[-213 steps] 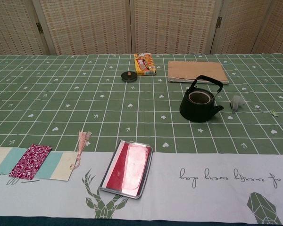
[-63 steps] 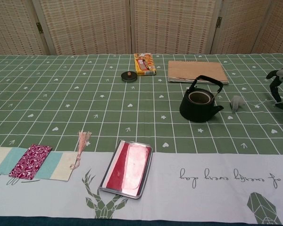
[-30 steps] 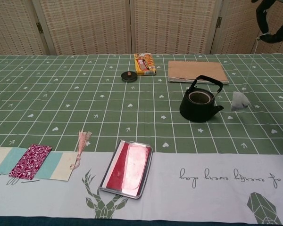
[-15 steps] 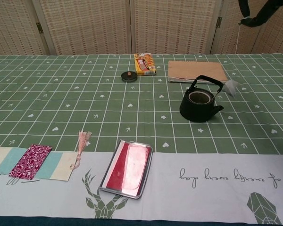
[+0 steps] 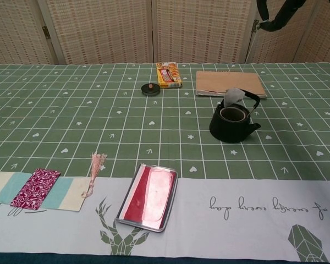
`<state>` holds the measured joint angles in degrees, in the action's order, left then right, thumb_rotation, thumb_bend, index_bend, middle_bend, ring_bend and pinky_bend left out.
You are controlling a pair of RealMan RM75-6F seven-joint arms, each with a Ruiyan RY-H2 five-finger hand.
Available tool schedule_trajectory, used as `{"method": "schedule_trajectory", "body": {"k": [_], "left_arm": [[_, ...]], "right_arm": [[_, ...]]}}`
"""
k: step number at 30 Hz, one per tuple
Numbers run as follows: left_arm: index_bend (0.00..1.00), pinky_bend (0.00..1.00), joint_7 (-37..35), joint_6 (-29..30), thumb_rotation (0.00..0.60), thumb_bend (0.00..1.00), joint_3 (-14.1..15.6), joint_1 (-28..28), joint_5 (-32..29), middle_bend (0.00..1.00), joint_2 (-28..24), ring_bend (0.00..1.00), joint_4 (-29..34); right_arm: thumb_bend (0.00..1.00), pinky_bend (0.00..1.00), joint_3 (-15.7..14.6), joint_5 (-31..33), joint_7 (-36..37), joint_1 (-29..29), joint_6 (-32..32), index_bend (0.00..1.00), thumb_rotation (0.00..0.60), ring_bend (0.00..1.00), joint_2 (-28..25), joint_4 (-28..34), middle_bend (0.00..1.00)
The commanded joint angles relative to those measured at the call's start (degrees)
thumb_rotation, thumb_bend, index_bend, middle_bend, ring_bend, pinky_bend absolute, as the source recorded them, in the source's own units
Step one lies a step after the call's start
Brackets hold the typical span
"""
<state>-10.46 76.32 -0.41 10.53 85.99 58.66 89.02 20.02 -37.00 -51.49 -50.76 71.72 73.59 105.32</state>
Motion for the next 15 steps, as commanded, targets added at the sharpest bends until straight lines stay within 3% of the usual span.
{"method": "schedule_trajectory", "body": {"k": [1,15], "left_arm": [[0.00,0.05,-0.4,0.1,0.600,0.29,0.0,-0.1,0.1,0.13,-0.2,0.13,0.1],[0.00,0.05,-0.9,1.1,0.600,0.29,0.4,-0.4,1.2,0.13,-0.5,0.13,0.4]], "right_arm": [[0.43,0.00,-0.8,0.6,-0.5,-0.7,-0.1,0.63,0.600,0.08,1.1,-1.3,0.14],[0.43,0.00,-2.8,1.7,-1.4,-3.3,-1.0,0.63,0.600,0.08,4.3,-4.7,0.14]]}}
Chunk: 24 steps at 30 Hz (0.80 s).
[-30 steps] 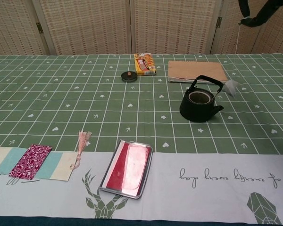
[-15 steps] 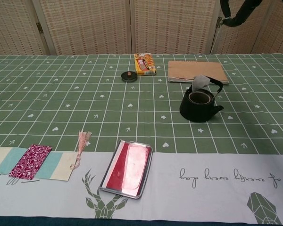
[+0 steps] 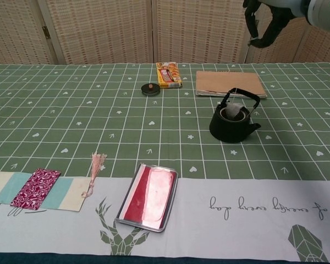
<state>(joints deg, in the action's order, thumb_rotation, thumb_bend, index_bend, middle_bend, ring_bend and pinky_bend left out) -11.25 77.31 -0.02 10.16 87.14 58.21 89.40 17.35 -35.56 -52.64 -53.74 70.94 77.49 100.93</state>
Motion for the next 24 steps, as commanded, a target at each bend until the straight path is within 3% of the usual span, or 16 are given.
{"method": "schedule_trajectory", "body": {"k": [1,12,24], "left_arm": [[0.00,0.05,-0.2,0.2,0.600,0.29,0.0,-0.1,0.0,0.13,-0.1,0.13,0.1],[0.00,0.05,-0.8,0.8,0.600,0.29,0.0,-0.5,0.0,0.13,-0.5,0.13,0.2],[0.00,0.05,-1.3,0.9,0.600,0.29,-0.2,-0.7,-0.2,0.13,-0.6,0.13,0.1]], "right_arm": [[0.43,0.00,-0.2,0.4,-0.4,-0.7,-0.3,0.63,0.600,0.08,0.8,-0.6,0.14],[0.43,0.00,-4.8,-0.7,-3.8,-1.2,0.8,0.63,0.600,0.08,3.3,-1.3,0.14],[0.43,0.00,-14.4,-10.1,-5.4,2.2,1.3,0.63,0.600,0.08,3.2,2.0,0.14]]}}
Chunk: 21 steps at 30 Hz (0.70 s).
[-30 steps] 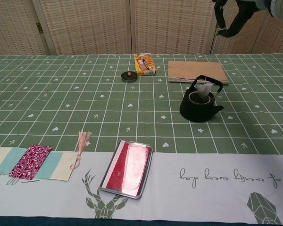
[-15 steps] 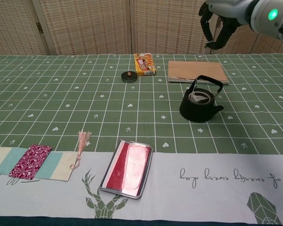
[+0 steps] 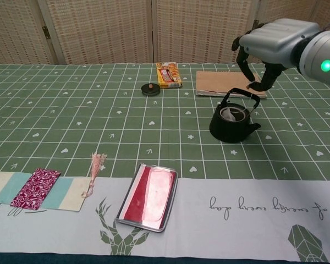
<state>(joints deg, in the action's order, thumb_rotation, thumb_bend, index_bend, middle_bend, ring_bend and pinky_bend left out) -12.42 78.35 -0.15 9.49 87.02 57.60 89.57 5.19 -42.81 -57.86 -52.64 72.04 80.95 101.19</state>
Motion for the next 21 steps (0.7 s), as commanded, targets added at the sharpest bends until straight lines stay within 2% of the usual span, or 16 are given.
{"method": "schedule_trajectory", "body": {"k": [1,5,8,14,17,19,21], "left_arm": [[0.00,0.05,-0.2,-0.2,0.600,0.29,-0.1,0.0,-0.2,0.13,0.0,0.13,0.0],[0.01,0.05,-0.7,-0.1,0.600,0.29,-0.1,-0.1,-0.2,0.13,-0.3,0.14,0.2],[0.02,0.05,-1.2,0.5,0.600,0.29,-0.2,-0.3,-0.1,0.13,-0.5,0.14,0.2],[0.02,0.05,-2.9,1.2,0.600,0.29,-0.5,-0.7,-0.4,0.13,-1.0,0.14,0.1],[0.02,0.05,-4.4,1.1,0.600,0.29,-0.7,-0.9,-1.1,0.13,-1.4,0.14,-0.3],[0.02,0.05,-5.5,1.0,0.600,0.29,-0.9,-0.9,-1.4,0.13,-1.6,0.14,-0.5],[0.02,0.05,-6.1,0.9,0.600,0.29,-1.0,-0.9,-1.5,0.13,-1.8,0.14,-0.7]], "right_arm": [[0.43,0.00,-2.7,-3.9,-0.3,1.3,0.2,0.63,0.600,0.08,-0.3,2.1,0.14],[0.43,0.00,-4.5,-7.0,-2.1,1.8,0.7,0.63,0.600,0.08,0.1,4.0,0.14],[0.43,0.00,-4.7,-6.8,-1.5,1.9,-0.9,0.62,0.600,0.08,0.2,5.2,0.13],[0.43,0.00,-4.4,-4.1,3.7,1.1,-9.1,0.46,0.600,0.08,-0.2,6.6,0.10],[0.43,0.00,-4.5,-0.6,3.6,0.2,-11.5,0.27,0.600,0.04,-0.8,7.4,0.05],[0.43,0.00,-4.2,2.8,4.0,-0.4,-12.7,0.09,0.600,0.01,-1.7,8.9,0.01],[0.43,0.00,-4.0,5.1,4.4,-1.0,-13.4,0.00,0.600,0.00,-2.7,10.2,0.00]]}}
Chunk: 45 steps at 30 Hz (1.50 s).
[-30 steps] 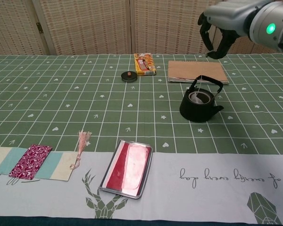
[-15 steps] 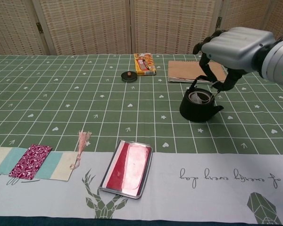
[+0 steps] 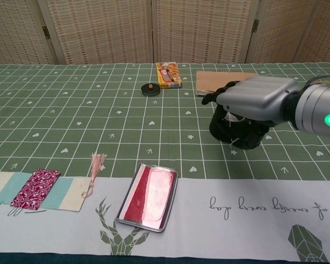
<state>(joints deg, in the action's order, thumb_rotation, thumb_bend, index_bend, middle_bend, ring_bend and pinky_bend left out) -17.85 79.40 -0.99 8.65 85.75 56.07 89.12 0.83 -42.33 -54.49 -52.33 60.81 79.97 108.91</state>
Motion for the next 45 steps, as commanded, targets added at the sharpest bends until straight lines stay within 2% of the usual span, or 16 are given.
{"method": "schedule_trajectory", "body": {"k": [1,6,11,18,25,30,35,39,45], "left_arm": [[0.02,0.05,-0.8,-0.2,0.600,0.29,-0.1,0.0,-0.2,0.13,-0.3,0.14,-0.4],[0.02,0.05,-0.7,-0.5,0.600,0.29,-0.1,0.1,-0.1,0.13,-0.3,0.14,-0.4],[0.02,0.05,-0.4,-0.6,0.600,0.29,-0.2,0.1,-0.2,0.13,-0.3,0.14,-0.3],[0.02,0.05,-0.7,-0.5,0.600,0.29,-0.2,0.0,0.0,0.13,-0.4,0.14,-0.3],[0.02,0.05,-0.6,-0.6,0.600,0.29,-0.2,0.0,-0.1,0.13,-0.4,0.14,-0.3],[0.02,0.05,-0.1,-0.5,0.600,0.29,-0.2,0.0,0.0,0.13,-0.3,0.14,-0.2],[0.02,0.05,1.3,-0.3,0.600,0.29,-0.2,-0.1,0.1,0.13,0.0,0.14,0.0],[0.02,0.05,3.0,0.2,0.600,0.29,-0.2,-0.2,0.4,0.13,0.5,0.14,0.4],[0.02,0.05,6.8,0.7,0.600,0.29,-0.1,-0.3,0.6,0.13,1.5,0.14,1.2]], "right_arm": [[0.43,0.00,0.5,5.7,1.1,-1.6,-2.3,0.00,0.600,0.00,-2.5,3.2,0.00],[0.42,0.00,0.9,10.1,2.3,-2.8,-2.7,0.00,0.600,0.00,-5.8,7.0,0.00],[0.31,0.00,0.6,15.2,1.1,-5.1,-1.7,0.00,0.600,0.00,-7.5,9.1,0.00],[0.31,0.00,-0.7,16.8,0.2,-6.7,0.2,0.00,0.600,0.00,-6.4,9.0,0.00],[0.29,0.00,-1.4,14.9,0.3,-6.5,3.6,0.00,0.600,0.00,-7.8,11.4,0.00],[0.29,0.00,-1.1,9.3,3.1,-3.3,10.4,0.00,0.600,0.00,-13.0,16.3,0.00],[0.29,0.00,-4.8,-0.5,5.6,3.4,19.2,0.00,0.600,0.00,-15.8,17.8,0.00],[0.29,0.00,-9.4,-10.8,9.9,11.3,26.5,0.00,0.600,0.00,-16.8,15.5,0.00],[0.29,0.00,-15.2,-24.9,22.5,25.1,36.6,0.00,0.600,0.00,-17.4,6.0,0.00]]}}
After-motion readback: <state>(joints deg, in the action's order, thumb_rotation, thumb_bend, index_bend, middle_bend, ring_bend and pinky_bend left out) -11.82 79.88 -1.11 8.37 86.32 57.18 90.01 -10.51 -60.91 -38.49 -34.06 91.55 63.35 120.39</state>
